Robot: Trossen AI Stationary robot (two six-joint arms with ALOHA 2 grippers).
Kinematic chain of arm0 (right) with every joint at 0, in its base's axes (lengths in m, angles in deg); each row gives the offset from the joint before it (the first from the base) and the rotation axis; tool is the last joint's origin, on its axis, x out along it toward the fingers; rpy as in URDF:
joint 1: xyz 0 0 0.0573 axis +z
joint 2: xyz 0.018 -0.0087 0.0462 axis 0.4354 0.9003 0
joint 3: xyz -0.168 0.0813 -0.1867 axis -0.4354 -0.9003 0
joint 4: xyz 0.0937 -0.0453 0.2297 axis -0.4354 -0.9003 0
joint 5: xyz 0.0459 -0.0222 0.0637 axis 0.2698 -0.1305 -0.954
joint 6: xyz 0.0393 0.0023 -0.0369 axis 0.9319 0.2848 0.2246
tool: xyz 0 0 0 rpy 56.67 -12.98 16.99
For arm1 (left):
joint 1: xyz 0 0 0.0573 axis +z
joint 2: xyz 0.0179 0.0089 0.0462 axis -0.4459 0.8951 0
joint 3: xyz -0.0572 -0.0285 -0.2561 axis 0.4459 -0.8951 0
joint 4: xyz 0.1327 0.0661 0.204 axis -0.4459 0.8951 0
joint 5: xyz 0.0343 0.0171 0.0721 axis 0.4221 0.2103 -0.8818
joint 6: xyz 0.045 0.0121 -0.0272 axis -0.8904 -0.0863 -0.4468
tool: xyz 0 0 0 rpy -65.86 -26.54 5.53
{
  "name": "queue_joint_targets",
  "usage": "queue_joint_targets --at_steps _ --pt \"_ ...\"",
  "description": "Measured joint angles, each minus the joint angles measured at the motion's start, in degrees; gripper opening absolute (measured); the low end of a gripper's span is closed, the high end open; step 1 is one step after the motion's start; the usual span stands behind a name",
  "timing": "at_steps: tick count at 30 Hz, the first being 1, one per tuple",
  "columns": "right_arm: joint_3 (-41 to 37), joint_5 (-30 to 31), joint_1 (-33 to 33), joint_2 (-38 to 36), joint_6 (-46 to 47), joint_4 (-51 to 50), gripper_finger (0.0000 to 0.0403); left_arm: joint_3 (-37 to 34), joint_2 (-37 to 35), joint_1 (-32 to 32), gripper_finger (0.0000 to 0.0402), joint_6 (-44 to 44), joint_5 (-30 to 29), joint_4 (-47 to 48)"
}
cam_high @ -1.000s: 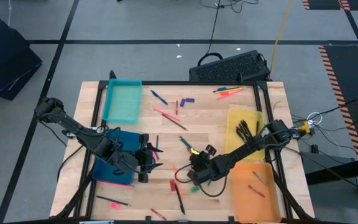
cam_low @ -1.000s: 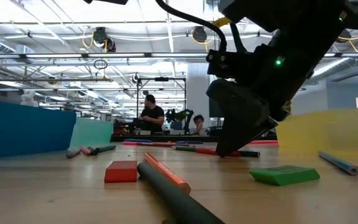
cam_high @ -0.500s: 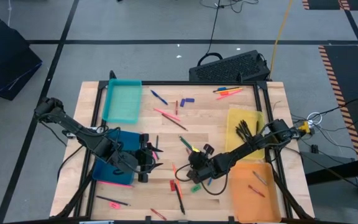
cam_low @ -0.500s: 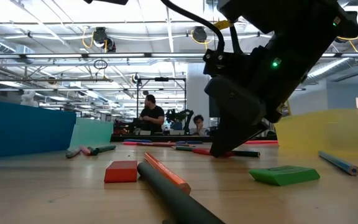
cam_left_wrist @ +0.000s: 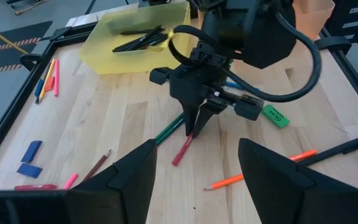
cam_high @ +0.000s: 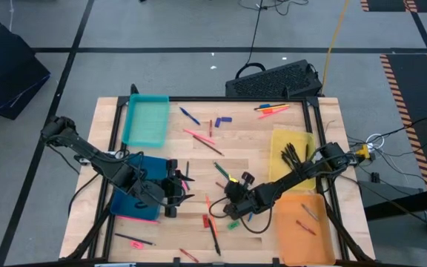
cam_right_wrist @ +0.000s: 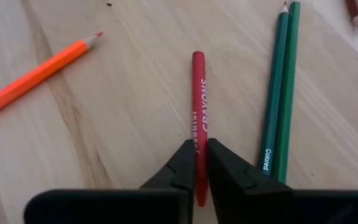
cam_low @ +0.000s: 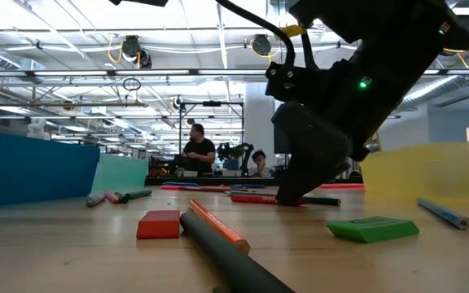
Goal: Sort crayons/erasers/pens/pencils in bins
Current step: Put the red crayon into the orange bin
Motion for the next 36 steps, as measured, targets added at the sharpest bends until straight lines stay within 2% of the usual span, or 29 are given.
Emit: queue_joint_targets --at_steps 4,8,12,17,20,24,27,29,33,36 --pt "0.0 2.0 0.9 0.1 -1.5 0.3 0.0025 0.0 0.0 0.0 0.023 0.1 0.0 -0.1" --pt "-0.3 -0.2 2.0 -2.0 -4.2 0.6 0.002 0.0 0.0 0.0 0.023 0.1 0.0 -0.1" --pt "-0.3 -0.5 4.1 -9.1 -10.1 1.2 0.002 0.0 0.0 0.0 0.023 0.2 -0.4 -0.1" --pt "-0.2 0.5 7.9 -19.3 -22.4 -0.5 0.002 0.0 0.0 0.0 0.023 1.3 -0.5 0.0" --pt "-0.5 -4.6 10.8 -24.5 -27.8 -3.1 0.002 0.0 0.0 0.0 0.023 2.1 -0.5 0.1" --pt "-3.6 -14.2 14.8 -31.1 -28.1 -5.6 0.002 0.0 0.0 0.0 0.023 2.9 -0.5 0.5" --pt "-5.0 -17.4 17.9 -36.9 -21.7 -10.2 0.002 0.0 0.0 0.0 0.023 3.3 -0.5 0.5" --pt "-6.1 -17.6 20.1 -40.3 -14.2 -14.8 0.002 0.0 0.0 0.0 0.023 4.2 -0.5 0.3" --pt "-7.3 -18.7 24.1 -44.5 9.0 -27.8 0.0018 0.0 0.0 0.0 0.023 6.0 -0.6 -0.2" --pt "-7.3 -27.0 26.4 -43.7 28.5 -35.9 0.0013 0.0 0.0 0.5 0.023 6.7 -1.5 -0.5"
